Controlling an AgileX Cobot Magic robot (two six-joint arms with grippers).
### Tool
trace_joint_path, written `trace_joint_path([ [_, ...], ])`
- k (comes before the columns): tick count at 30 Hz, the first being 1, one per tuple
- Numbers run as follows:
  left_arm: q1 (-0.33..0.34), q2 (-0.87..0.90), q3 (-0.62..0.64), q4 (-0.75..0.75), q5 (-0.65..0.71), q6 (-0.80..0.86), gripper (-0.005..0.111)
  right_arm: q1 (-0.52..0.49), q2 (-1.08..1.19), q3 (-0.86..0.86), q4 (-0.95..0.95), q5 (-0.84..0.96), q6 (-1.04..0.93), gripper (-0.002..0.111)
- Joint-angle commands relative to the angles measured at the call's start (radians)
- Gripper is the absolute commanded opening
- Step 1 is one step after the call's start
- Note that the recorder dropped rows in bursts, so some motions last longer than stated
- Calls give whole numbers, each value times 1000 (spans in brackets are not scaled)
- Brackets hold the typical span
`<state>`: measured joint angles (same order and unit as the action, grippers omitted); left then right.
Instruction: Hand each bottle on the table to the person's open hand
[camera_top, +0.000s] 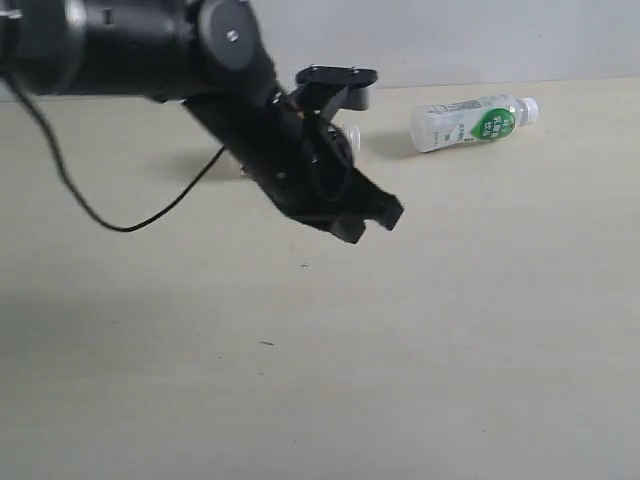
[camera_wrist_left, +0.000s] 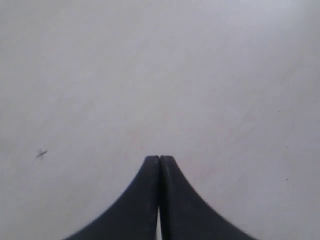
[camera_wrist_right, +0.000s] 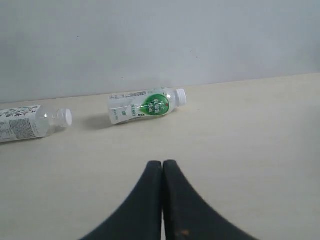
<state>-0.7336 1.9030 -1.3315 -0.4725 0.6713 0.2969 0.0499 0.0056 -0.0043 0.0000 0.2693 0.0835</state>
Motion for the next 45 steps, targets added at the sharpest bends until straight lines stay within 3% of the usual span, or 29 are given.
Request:
trace_joint_path([
  [1, 0, -245, 404, -8, -380, 14, 1, -3, -6, 4, 0, -5, 0, 0],
  [9, 0, -544, 870, -52, -725, 7, 1, -4, -6, 4, -84, -3, -16, 0],
  [15, 4, -625, 1014, -53, -772, 7, 1, -4, -6, 4, -142, -5, -32, 0],
  [19, 4, -627, 1036, -48, -768, 7, 1, -4, -6, 4, -156, -76, -28, 0],
  [25, 4, -627, 1036, -27, -766, 7, 1, -4, -6, 4, 47, -243, 70, 0],
  [32, 4, -627, 1036, -27, -766, 7, 1, -4, -6, 4, 53, -440, 119, 0],
  [36, 4, -627, 1036, -27, -766, 7, 1, -4, -6, 4, 56, -661, 198, 0],
  [39, 4, -627, 1036, -27, -766, 7, 1, -4, -6, 3, 158, -829, 228, 0],
  [42, 4, -627, 1036, -27, -766, 7, 1, -4, 37, -87, 294, -852, 166, 0],
  [45, 4, -627, 1036, -27, -766, 7, 1, -4, 170, -210, 310, -838, 113, 0],
])
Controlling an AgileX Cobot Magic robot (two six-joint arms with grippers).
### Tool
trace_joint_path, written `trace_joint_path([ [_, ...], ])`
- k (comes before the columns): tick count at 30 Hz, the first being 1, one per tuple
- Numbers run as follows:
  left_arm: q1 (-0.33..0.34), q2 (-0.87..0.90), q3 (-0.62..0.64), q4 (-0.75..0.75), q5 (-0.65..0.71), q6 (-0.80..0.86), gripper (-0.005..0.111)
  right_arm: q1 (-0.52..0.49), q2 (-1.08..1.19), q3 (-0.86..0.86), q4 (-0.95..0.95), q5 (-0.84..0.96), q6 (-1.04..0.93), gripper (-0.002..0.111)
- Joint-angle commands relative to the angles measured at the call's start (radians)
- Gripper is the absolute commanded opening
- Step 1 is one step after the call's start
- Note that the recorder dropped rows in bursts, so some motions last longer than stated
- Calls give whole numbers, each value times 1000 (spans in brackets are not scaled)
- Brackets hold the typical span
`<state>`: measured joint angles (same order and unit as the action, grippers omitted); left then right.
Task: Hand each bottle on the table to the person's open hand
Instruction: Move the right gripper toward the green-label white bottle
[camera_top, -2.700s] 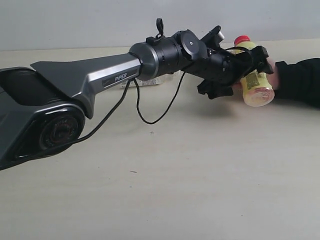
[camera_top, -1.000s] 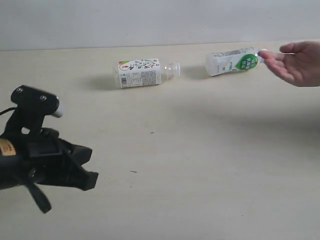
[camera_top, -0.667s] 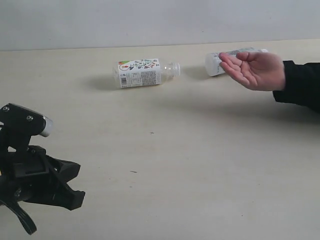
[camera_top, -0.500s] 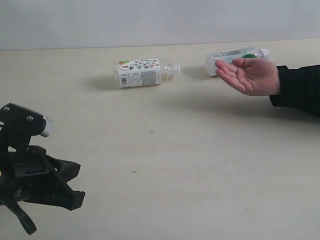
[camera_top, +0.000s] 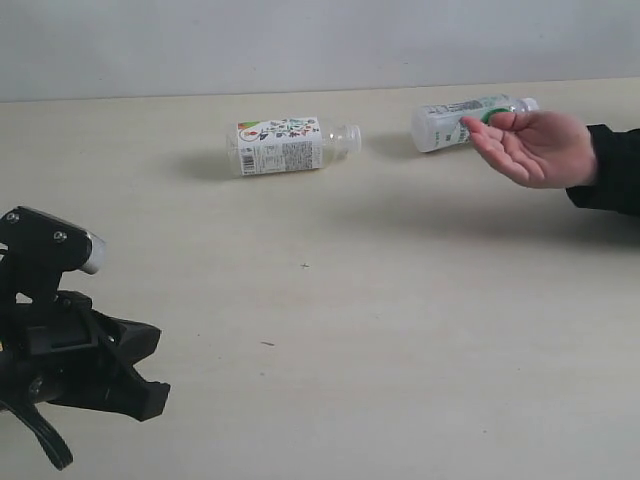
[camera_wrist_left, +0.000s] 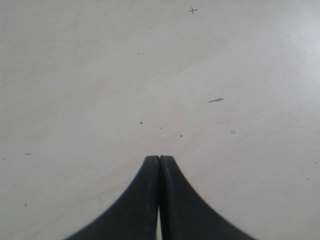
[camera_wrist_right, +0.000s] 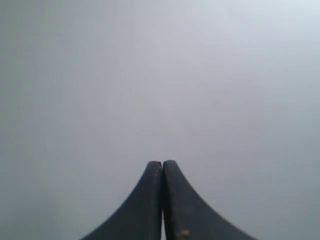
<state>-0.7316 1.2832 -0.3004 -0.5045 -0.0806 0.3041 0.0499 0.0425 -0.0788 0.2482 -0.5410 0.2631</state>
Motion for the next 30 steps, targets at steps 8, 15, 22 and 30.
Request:
trace_joint_path([
  [8, 2, -7, 5, 5, -14, -1, 1, -4, 801, -673, -123, 446, -80, 0],
  [15, 2, -7, 5, 5, -14, -1, 1, -4, 1229, -1072, -116, 940, -345, 0],
  [22, 2, -7, 5, 5, -14, -1, 1, -4, 1447, -1315, 21, 1318, -654, 0],
  [30, 2, -7, 5, 5, -14, -1, 1, 132, 1721, -1590, -100, 1535, -681, 0],
])
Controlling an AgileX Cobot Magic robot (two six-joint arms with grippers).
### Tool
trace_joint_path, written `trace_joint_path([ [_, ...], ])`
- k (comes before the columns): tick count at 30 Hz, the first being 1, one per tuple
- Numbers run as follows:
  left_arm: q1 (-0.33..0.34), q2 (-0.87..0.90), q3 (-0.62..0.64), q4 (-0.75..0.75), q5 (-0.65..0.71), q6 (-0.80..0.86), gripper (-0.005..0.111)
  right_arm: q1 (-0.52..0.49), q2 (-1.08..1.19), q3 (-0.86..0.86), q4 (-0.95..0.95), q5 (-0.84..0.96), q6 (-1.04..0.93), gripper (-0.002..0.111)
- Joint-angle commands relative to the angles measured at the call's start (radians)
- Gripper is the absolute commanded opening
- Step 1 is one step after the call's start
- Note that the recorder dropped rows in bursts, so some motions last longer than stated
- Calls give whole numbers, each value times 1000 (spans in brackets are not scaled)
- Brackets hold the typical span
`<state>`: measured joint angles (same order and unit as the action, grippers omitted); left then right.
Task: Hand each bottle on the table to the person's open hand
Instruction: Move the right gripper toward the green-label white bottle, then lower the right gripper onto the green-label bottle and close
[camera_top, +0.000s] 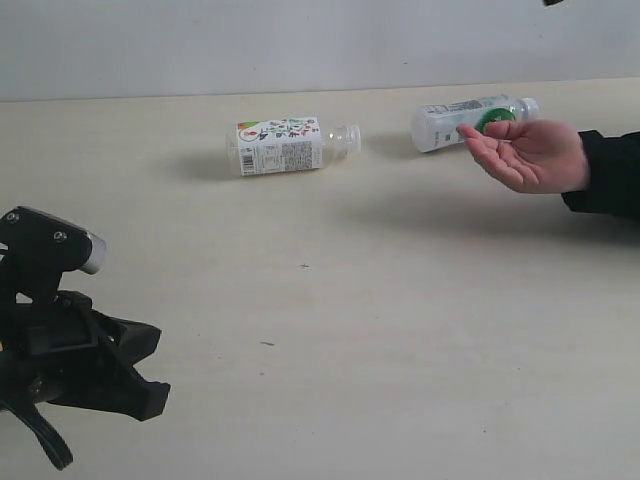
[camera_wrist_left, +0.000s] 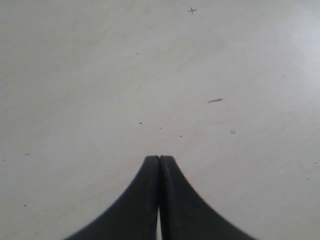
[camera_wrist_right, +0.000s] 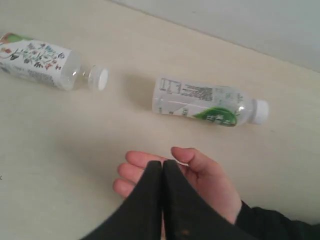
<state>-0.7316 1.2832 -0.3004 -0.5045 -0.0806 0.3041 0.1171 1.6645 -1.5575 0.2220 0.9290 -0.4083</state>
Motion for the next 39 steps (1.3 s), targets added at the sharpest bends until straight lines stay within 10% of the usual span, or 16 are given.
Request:
trace_joint_path([
  [1, 2, -7, 5, 5, -14, -1, 1, 79, 122, -139, -103, 76, -9, 0],
  [13, 2, -7, 5, 5, -14, -1, 1, 127, 342, -357, -470, 80, -359, 0],
  [30, 2, -7, 5, 5, -14, -1, 1, 127, 685, -589, -483, 27, -766, 2],
  [39, 2, -7, 5, 5, -14, -1, 1, 127, 759, -695, -460, 105, -802, 86],
])
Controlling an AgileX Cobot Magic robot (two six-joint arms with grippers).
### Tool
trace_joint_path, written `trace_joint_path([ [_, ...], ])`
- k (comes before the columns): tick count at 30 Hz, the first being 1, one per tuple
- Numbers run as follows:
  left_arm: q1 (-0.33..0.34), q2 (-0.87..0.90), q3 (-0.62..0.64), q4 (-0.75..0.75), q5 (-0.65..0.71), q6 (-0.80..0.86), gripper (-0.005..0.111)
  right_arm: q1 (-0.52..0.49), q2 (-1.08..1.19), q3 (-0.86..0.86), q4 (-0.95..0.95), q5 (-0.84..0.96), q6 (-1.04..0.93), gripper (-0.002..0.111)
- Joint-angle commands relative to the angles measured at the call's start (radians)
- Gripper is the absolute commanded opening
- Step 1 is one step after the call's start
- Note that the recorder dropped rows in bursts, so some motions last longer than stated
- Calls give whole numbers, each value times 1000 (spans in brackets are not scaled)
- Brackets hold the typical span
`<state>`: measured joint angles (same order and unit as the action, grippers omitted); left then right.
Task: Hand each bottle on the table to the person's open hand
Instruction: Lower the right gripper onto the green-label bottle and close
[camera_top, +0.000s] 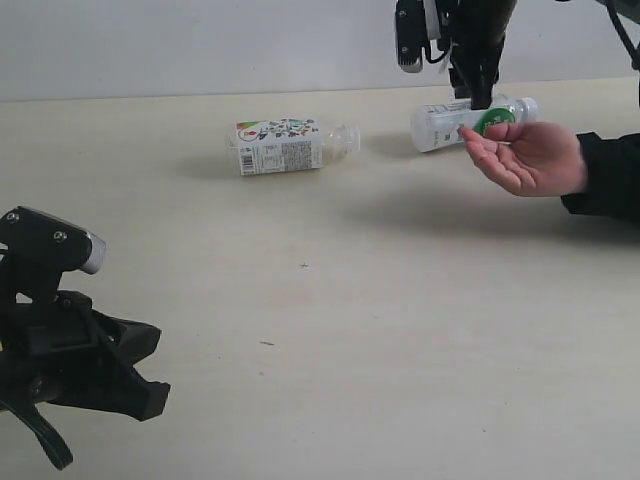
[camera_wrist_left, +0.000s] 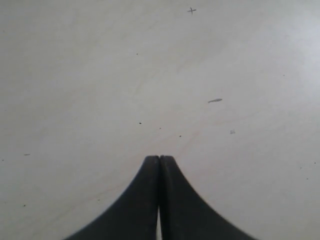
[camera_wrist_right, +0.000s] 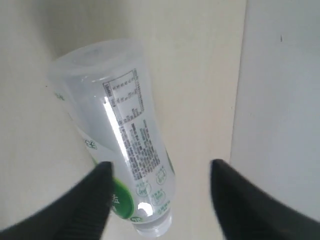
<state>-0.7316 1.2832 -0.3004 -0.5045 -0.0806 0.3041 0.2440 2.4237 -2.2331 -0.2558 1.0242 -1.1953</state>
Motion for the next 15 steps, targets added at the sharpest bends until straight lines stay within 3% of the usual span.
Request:
trace_joint_path([
  [1, 2, -7, 5, 5, -14, -1, 1, 0, -1, -19, 16, 10, -15, 88],
  [15, 2, -7, 5, 5, -14, -1, 1, 0, 3, -19, 64, 33, -68, 81],
])
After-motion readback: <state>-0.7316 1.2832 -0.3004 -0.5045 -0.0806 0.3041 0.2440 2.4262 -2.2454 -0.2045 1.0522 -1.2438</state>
